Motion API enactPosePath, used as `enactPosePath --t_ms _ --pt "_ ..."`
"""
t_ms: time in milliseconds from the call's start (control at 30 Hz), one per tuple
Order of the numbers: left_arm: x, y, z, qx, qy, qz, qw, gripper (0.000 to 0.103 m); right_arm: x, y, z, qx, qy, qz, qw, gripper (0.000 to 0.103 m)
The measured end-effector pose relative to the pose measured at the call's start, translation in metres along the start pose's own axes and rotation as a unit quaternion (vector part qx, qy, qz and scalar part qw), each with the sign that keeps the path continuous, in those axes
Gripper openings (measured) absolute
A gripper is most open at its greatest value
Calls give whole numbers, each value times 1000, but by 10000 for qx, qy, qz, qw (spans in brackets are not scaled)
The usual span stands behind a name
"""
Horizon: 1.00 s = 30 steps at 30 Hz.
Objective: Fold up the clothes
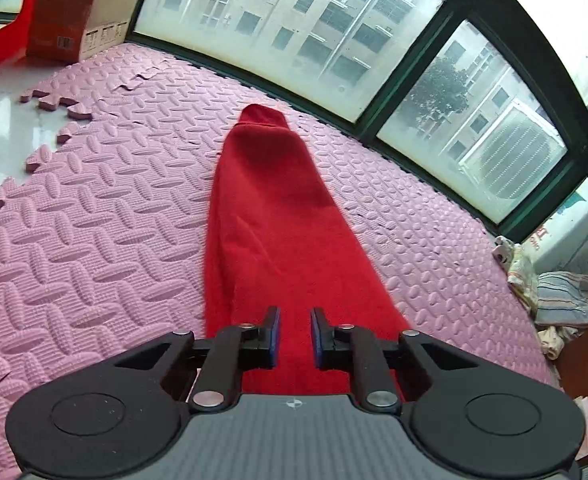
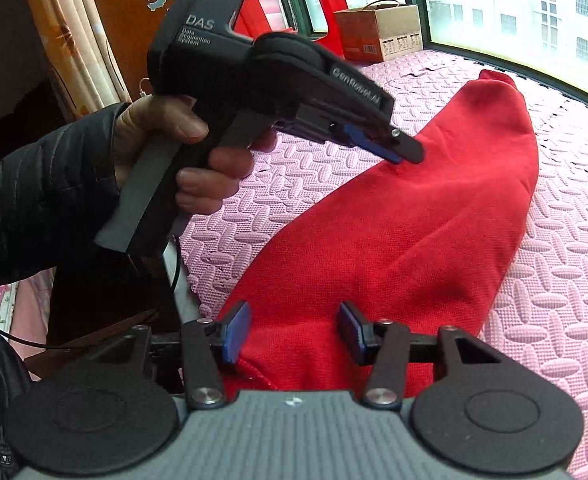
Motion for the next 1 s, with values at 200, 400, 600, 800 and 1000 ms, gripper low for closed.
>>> enactPosePath --t_ms 200,400,600,800,1000 --pt "-33 -2 21 5 319 317 9990 17 23 12 -20 -325 373 -232 9985 55" --pt "-32 -1 28 48 141 321 9994 18 49 25 -89 -861 270 -576 9943 63" --pt "-36 2 32 138 12 370 9992 18 35 34 -125 -877 751 -615 9914 66" --pt "-36 2 34 275 -5 358 9990 18 15 50 -152 -710 1442 -663 9848 80" --pt "-36 2 34 349 30 330 9988 18 -16 71 -162 -294 1850 -455 9812 80"
Point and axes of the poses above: each gripper's, at about its wrist camera, not at the fingertips, and x roughly against the way its jaws point, z to its left, y to its top, the point moved 7 cm from there along -x, roughly the way its jaws point, and after that the axes turned 1 degree about -x, right-handed, at the moved point
